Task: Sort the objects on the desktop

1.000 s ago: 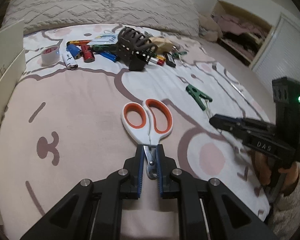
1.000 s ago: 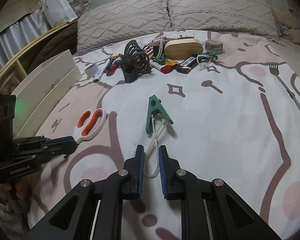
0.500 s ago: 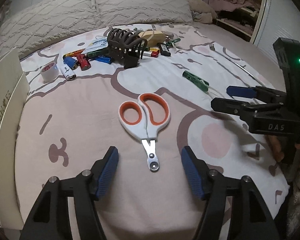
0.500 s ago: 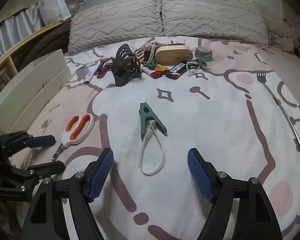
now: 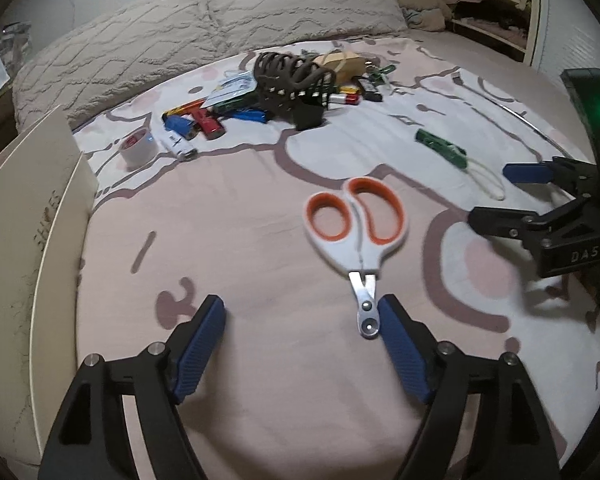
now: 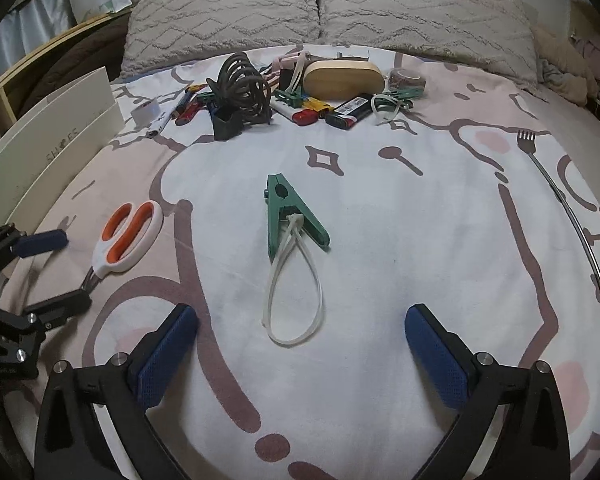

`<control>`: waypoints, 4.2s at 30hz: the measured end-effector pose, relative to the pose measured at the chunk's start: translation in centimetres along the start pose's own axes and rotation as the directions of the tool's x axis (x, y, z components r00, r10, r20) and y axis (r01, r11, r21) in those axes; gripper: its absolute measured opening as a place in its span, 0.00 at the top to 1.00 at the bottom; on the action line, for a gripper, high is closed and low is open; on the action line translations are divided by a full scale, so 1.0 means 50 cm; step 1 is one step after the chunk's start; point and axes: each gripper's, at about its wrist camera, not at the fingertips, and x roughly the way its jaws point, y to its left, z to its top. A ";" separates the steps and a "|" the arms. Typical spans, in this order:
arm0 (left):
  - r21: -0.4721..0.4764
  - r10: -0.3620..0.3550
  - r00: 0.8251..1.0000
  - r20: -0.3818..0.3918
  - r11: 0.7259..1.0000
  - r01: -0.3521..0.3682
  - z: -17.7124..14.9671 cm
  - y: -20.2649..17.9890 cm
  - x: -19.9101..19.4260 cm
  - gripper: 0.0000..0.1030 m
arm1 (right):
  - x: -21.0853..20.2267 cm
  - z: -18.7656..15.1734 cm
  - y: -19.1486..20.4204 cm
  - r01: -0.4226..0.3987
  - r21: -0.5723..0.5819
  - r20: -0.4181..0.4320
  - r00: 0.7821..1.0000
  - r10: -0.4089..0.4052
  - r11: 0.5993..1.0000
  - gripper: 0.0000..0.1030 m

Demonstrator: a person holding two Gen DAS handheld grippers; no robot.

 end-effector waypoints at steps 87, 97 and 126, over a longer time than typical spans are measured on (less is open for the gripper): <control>0.071 -0.384 0.920 0.078 0.923 0.379 0.062 0.024 0.065 0.38 | 0.021 0.047 0.076 0.055 -0.232 0.108 0.994 -0.031 0.971 0.67; 0.107 -0.340 0.938 0.070 0.937 0.332 0.060 0.012 0.065 0.36 | 0.024 0.051 0.056 0.000 -0.182 0.091 0.996 0.017 0.983 0.70; 0.125 -0.205 0.977 0.061 0.973 0.196 0.066 -0.017 0.060 0.38 | 0.018 0.053 0.036 -0.043 -0.084 0.100 0.994 0.051 0.996 0.70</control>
